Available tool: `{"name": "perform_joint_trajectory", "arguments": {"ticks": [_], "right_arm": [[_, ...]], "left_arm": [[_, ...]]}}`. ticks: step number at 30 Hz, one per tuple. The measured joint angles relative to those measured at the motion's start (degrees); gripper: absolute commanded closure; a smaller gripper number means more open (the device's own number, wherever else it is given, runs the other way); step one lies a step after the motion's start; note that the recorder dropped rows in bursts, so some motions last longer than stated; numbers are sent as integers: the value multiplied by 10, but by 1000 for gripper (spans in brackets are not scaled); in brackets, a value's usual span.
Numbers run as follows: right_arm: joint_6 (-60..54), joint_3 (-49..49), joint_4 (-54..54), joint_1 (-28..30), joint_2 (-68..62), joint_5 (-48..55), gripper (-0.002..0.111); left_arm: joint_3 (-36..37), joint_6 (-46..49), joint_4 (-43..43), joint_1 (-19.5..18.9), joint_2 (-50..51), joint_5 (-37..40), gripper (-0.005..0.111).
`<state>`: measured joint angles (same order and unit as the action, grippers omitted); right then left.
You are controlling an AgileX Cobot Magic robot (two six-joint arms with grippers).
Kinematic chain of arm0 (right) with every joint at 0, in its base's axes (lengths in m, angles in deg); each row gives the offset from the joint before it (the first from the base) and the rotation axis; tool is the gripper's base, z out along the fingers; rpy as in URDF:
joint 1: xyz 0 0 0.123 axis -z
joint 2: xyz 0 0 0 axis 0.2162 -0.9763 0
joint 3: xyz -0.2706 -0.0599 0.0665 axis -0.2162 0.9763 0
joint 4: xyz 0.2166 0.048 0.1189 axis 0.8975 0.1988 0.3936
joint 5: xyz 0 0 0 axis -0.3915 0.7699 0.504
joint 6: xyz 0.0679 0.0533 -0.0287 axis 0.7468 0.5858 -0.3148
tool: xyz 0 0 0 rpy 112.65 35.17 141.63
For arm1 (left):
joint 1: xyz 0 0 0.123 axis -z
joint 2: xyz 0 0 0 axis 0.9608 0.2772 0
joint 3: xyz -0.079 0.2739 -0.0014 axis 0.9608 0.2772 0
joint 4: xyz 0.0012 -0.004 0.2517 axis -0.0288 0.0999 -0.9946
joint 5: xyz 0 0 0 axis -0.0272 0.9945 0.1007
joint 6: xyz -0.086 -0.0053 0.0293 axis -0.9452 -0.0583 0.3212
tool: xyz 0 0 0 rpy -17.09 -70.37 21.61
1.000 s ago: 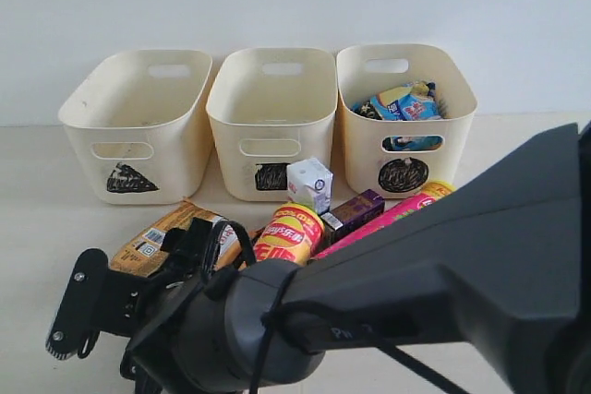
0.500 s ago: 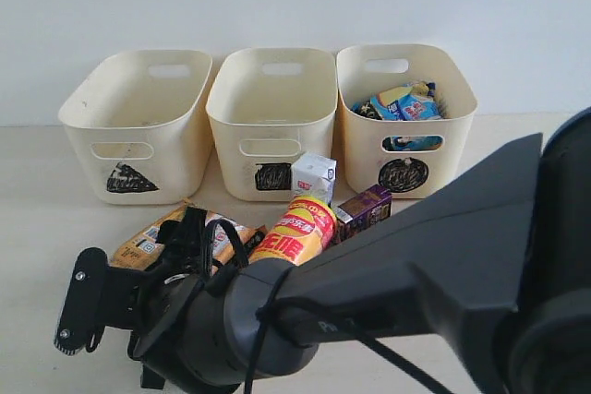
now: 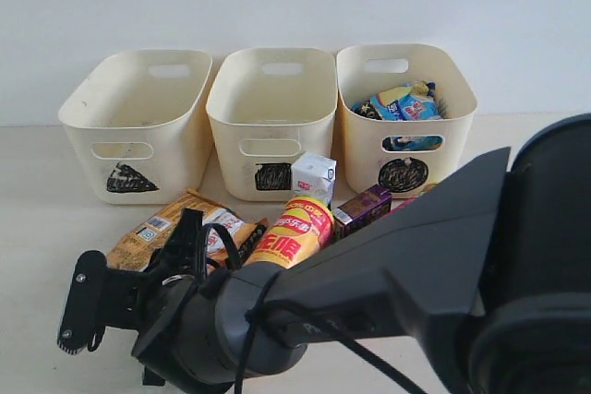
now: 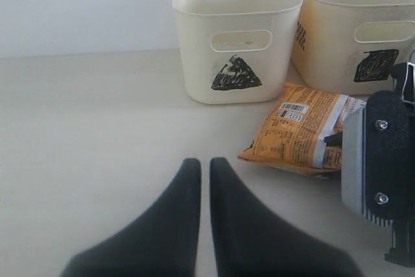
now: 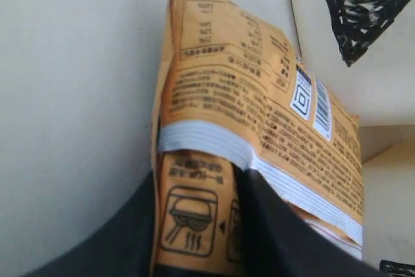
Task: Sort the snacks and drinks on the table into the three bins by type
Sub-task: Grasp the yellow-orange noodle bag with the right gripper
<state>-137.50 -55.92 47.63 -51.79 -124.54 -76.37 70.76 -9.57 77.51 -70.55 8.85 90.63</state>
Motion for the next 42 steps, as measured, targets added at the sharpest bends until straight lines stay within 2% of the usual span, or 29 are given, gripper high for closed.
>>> {"name": "perform_joint_trajectory", "arguments": {"ticks": [9,24,42], "right_arm": [[-24,1,13,-42,36,-28,108],[-44,54,37,-77,123,-45,108],[-44,78,62,-82,207,-54,108]], "left_arm": [[0,0,0,0,0,0,102],[0,0,0,0,0,0,102],[0,0,0,0,0,0,102]]}}
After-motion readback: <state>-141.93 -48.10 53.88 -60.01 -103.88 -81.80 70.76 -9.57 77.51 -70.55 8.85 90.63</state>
